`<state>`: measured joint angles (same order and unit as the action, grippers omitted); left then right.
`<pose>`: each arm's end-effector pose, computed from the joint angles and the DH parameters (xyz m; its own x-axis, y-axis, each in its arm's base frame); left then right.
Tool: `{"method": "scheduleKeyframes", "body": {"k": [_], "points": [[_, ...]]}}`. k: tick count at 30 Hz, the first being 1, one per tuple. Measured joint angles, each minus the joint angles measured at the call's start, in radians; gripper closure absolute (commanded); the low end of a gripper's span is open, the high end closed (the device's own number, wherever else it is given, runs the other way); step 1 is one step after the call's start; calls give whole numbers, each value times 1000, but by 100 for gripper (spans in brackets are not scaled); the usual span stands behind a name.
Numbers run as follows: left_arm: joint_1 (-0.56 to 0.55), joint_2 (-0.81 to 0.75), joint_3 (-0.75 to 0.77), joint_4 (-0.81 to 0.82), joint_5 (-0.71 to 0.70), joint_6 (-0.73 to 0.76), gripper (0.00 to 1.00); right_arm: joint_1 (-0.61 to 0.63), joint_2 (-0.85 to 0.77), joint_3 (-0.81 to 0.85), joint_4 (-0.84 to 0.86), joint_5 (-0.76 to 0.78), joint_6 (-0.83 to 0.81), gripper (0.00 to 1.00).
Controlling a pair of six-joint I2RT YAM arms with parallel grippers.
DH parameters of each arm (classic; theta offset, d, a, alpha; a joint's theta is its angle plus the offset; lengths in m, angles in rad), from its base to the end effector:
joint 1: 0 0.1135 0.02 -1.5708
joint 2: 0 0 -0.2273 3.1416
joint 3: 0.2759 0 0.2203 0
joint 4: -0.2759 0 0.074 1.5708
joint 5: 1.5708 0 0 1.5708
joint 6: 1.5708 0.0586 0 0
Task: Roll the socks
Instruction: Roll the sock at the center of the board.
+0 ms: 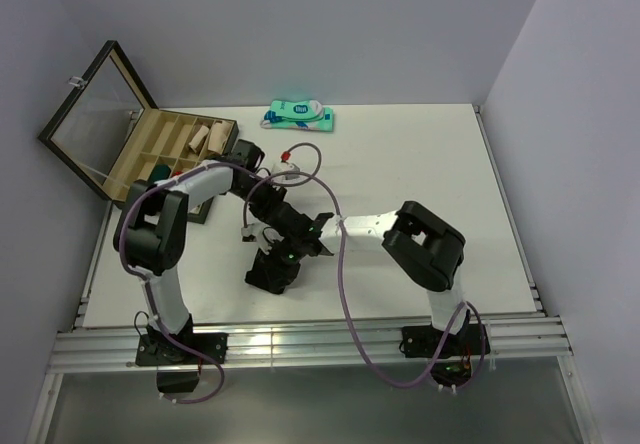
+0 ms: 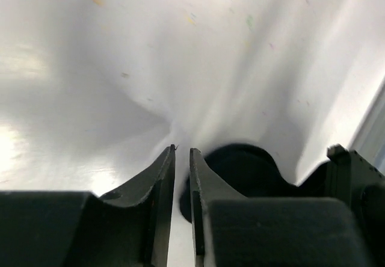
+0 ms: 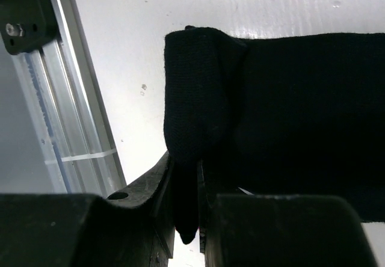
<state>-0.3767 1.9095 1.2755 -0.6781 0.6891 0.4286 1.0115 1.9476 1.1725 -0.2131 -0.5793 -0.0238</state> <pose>0.2953 -0.1569 0.1354 -0.6368 0.5969 -0.4881 0.7694 0.4506 -0.4528 0.1663 0.3262 0.1166 -0.4223 -0.7121 -0.5609 -0.8794 0.1718 0.4439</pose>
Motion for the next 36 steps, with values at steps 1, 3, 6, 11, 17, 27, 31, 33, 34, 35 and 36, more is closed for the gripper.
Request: {"method": "scheduleKeyframes", "body": {"k": [1,3,6,11,17,27,31,33,34,35,36], "points": [[0,-16,-6,27,-17,-19,77,0,2,0,3,-7,0,94],[2,-46,-19,82,-51,-67,76,-1,5,0,8,-17,0,94],[21,-91,-36,154,-101,-140,76,-8,8,-1,14,-29,1,94],[103,-174,-45,241,-160,-227,73,-32,27,0,24,-88,20,94],[195,-308,-43,292,-216,-249,73,-76,90,58,-25,-199,49,94],[203,-609,-259,294,-302,23,67,-123,212,208,-206,-337,61,92],[197,-768,-423,267,-306,185,64,-135,244,247,-264,-365,60,92],[181,-846,-510,273,-301,256,61,-142,266,272,-299,-386,60,91],[170,-887,-557,270,-298,288,60,-147,278,285,-317,-399,61,91],[154,-935,-608,275,-294,319,59,-151,287,295,-332,-409,60,91],[132,-985,-665,289,-296,343,55,-156,299,309,-352,-419,60,91]]}}
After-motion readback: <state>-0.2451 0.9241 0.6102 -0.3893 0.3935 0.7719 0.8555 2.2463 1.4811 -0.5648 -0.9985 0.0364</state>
